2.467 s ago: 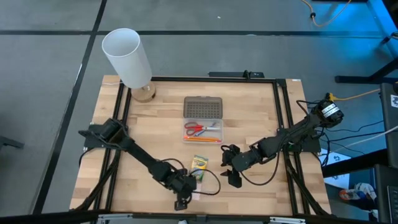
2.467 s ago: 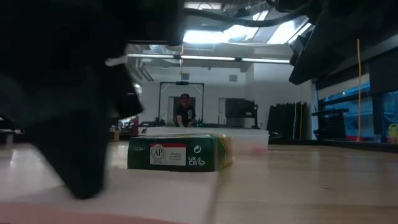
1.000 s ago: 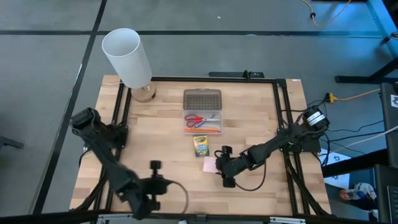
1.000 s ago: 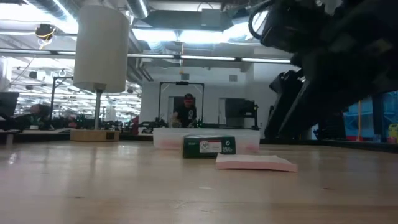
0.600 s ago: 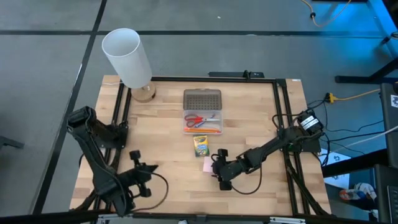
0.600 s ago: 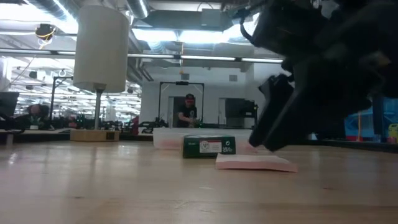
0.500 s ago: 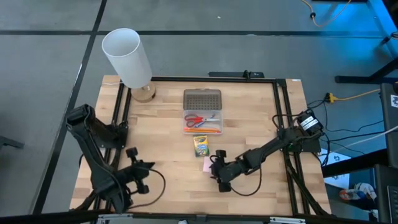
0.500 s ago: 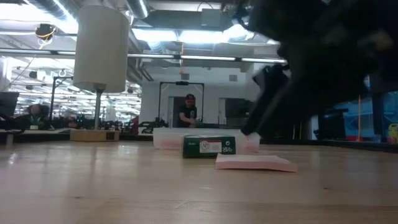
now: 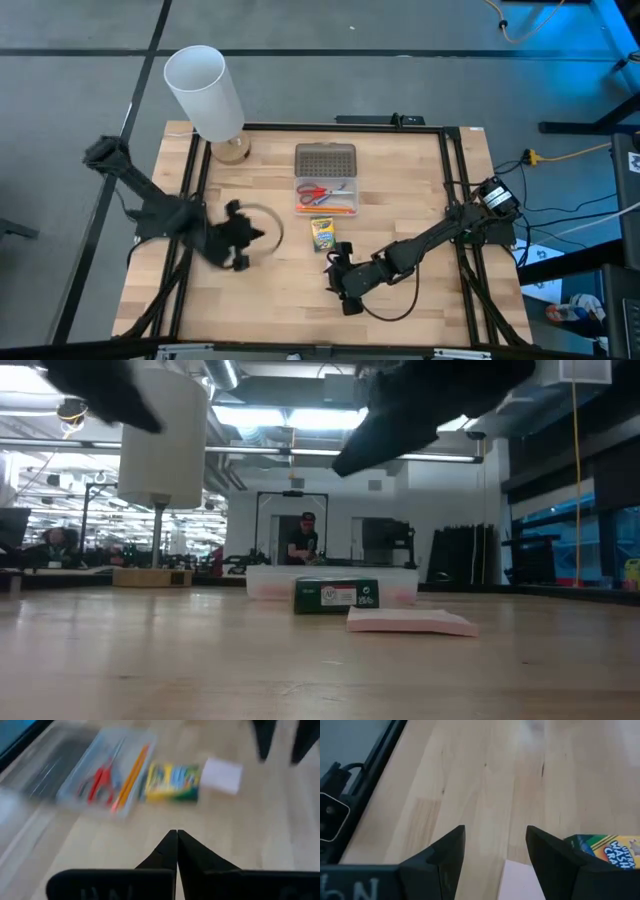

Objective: Pack school essentials
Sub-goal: Put the light pink sticky note into the gray supply box

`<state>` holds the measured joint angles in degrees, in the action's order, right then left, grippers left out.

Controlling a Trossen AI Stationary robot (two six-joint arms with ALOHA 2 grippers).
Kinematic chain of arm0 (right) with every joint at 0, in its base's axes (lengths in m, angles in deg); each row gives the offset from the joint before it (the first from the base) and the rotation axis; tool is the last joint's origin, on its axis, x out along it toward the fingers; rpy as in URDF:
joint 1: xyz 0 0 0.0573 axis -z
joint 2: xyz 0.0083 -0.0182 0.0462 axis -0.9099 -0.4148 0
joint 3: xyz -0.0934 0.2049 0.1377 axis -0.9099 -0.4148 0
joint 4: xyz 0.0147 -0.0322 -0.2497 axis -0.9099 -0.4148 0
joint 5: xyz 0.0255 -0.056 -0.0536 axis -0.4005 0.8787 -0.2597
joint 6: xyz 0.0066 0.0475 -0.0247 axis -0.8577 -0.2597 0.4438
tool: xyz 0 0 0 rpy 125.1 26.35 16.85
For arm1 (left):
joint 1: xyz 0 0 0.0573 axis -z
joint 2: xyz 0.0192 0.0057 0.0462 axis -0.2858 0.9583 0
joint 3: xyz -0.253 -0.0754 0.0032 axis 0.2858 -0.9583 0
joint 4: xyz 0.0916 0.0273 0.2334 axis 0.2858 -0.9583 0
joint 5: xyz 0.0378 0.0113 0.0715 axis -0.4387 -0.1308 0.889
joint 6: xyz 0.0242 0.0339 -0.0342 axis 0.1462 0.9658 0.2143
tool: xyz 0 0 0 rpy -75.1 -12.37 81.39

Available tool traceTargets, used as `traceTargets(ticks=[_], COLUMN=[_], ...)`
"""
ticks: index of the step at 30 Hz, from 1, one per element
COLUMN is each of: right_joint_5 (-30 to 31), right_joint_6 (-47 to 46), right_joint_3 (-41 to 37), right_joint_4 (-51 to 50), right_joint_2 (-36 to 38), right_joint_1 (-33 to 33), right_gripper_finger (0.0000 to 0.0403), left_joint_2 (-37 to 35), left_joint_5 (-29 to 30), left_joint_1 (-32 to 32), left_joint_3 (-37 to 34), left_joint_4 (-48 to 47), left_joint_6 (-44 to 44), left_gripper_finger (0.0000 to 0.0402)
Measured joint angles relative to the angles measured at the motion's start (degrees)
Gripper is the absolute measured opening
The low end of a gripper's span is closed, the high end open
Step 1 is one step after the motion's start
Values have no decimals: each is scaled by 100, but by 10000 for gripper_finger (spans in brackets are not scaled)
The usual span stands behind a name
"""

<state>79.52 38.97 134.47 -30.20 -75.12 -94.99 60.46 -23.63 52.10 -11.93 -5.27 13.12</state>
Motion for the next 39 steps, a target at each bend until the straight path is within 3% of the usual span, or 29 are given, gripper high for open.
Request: traceTargets(ticks=[3, 6, 10, 18, 27, 39], right_joint_5=[2, 5, 7, 206, 317, 313], right_joint_6=[-41, -168, -310, -334, -345, -779], right_joint_3=[50, 48, 48, 48, 48, -17], right_joint_4=[-187, -481, -912, -992, -1015, -1325], right_joint_2=[2, 2, 4, 2, 4, 3], right_joint_1=[0, 0, 0, 63, 161, 170], right_gripper_finger=[213, 213, 213, 213, 213, 213], left_joint_2=[-572, -1069, -1764, -2763, -3388, -4507], left_joint_5=[-1323, -2319, -2678, -3913, -4403, -4372], left_joint_1=[-1047, -1921, -2620, -3190, -3902, -4150], left_joint_3=[-632, -1210, -1933, -3567, -4225, -4211], left_joint_4=[1469, 2423, 2862, 4987, 5091, 3314], left_joint_6=[1825, 2845, 3324, 3971, 3495, 3171], left_gripper_finger=[0, 0, 0, 0, 0, 0])
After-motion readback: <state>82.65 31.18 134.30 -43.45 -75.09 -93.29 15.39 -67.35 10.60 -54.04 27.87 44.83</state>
